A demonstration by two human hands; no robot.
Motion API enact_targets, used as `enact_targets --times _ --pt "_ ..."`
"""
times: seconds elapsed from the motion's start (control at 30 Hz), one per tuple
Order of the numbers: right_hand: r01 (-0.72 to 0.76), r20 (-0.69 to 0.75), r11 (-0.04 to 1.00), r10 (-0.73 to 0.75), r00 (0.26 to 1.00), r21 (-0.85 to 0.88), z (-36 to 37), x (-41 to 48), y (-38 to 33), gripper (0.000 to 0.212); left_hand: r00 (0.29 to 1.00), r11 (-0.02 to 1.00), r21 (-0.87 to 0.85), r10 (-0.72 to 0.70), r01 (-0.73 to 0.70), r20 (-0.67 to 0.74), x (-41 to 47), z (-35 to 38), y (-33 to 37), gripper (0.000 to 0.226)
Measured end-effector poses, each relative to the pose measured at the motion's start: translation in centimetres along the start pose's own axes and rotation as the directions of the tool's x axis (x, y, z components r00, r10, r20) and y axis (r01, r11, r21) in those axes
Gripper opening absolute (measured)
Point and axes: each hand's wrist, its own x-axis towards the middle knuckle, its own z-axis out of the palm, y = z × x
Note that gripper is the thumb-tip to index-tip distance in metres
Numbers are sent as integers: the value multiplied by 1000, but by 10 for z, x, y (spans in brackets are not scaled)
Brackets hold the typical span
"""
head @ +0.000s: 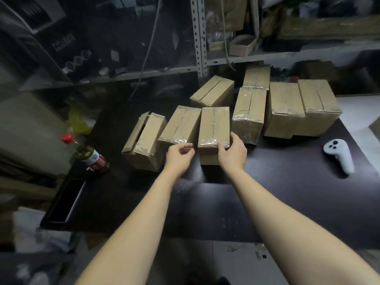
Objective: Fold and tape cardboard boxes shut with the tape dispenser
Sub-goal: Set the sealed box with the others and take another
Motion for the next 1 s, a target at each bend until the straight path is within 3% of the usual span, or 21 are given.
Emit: enact_targets --times 0.07,0.13,0.23,0.33,0.5,0.63,0.73,1.0 --pt "111 -80 992 -116 990 -63 10 -11 -9 52 996 991 101 88 -86 -17 -2 -29 2 17" --pt "241 -63 969 -245 968 -57 21 -22 -22 50 985 981 135 150 -138 -89 -3 -63 7 15" --pt "359 96 933 -356 930 -19 40 -37 -44 49 953 982 132 164 -134 -253 5 -123 6 17" --pt "387 262 922 -367 893 -29 65 -54 -64 45 933 959 268 178 -93 -314 26 -169 -11 15" --pt "300 416 951 -244 876 -76 113 -75 -91 50 973 916 400 73 22 -221 54 -195 -44 34" --pt "229 392 954 -138 909 -195 149 -85 -103 41 1000 893 451 3 10 -29 71 -202 -67 49" --pt "161 369 968 -80 926 -195 168 -95 -110 44 998 931 364 8 -32 68 79 -204 -77 41" --pt "47 244 995 -23 970 -91 182 -112 -113 39 999 978 206 43 -41 -6 71 -197 -91 39"
